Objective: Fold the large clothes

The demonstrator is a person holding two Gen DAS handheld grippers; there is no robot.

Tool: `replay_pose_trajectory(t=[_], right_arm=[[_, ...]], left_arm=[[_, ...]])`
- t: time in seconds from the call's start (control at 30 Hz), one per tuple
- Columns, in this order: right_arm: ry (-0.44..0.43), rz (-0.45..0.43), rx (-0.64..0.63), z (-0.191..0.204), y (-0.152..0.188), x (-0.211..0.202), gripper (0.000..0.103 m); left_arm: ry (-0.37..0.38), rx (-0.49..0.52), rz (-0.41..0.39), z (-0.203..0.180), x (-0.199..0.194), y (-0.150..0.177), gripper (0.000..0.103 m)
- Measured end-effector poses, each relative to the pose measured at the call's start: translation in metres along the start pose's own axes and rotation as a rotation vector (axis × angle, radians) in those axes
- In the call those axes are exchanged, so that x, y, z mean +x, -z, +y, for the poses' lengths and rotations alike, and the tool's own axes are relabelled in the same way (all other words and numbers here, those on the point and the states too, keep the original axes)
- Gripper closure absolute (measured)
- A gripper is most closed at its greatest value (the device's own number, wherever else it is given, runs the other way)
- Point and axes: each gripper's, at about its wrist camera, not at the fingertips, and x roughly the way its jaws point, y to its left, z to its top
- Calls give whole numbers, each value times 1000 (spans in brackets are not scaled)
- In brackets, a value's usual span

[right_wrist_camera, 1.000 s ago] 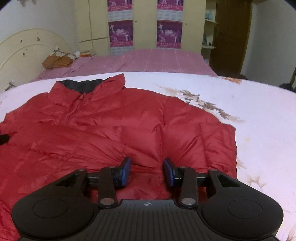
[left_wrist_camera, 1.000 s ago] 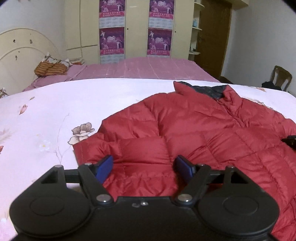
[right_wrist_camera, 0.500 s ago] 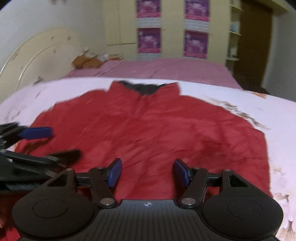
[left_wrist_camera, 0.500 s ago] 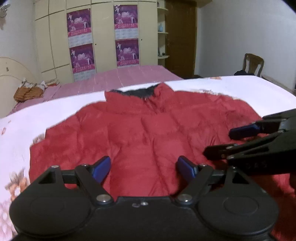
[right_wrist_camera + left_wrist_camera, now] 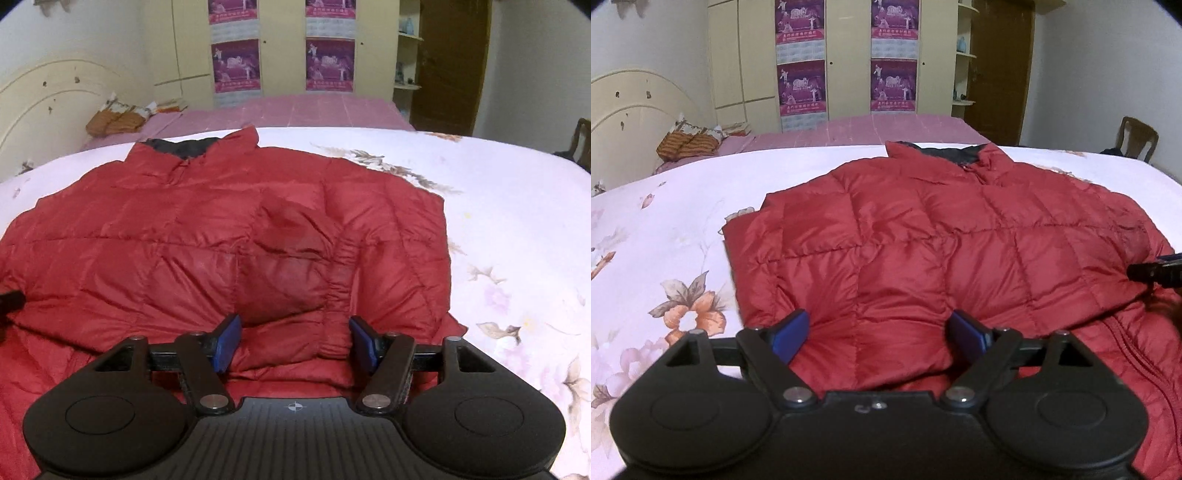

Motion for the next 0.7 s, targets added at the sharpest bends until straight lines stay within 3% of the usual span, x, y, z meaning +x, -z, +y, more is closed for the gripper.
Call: replay_pose_trajectory(t=[0.07, 0.17, 0.27, 0.37, 0.47, 0.53, 0.6, 0.7], right_arm=[[13, 7, 4, -1, -4, -7, 41], [38, -56, 14, 1, -9, -26, 41], [56, 25, 4, 4, -5, -7, 41], [72, 31, 1, 7, -7, -3, 41], [72, -1, 28, 7, -8, -19, 40], [65, -37, 69, 5, -7, -37, 40], [55, -71, 100, 4, -5, -53, 40], [50, -74, 125, 2, 2, -68, 40]], left_arm=[[-14, 7, 12, -2, -8, -7, 22], [-41, 51, -3, -7, -14, -8, 17], [-27, 45, 38, -5, -3, -7, 16], [-23, 48, 39, -4, -4, -6, 16], [-19, 54, 38, -3, -11, -7, 17], [-50, 61, 33, -3, -17, -8, 10], [-71, 71, 22, -3, -25, -7, 9], [-72, 58, 28, 3, -37, -3, 9]])
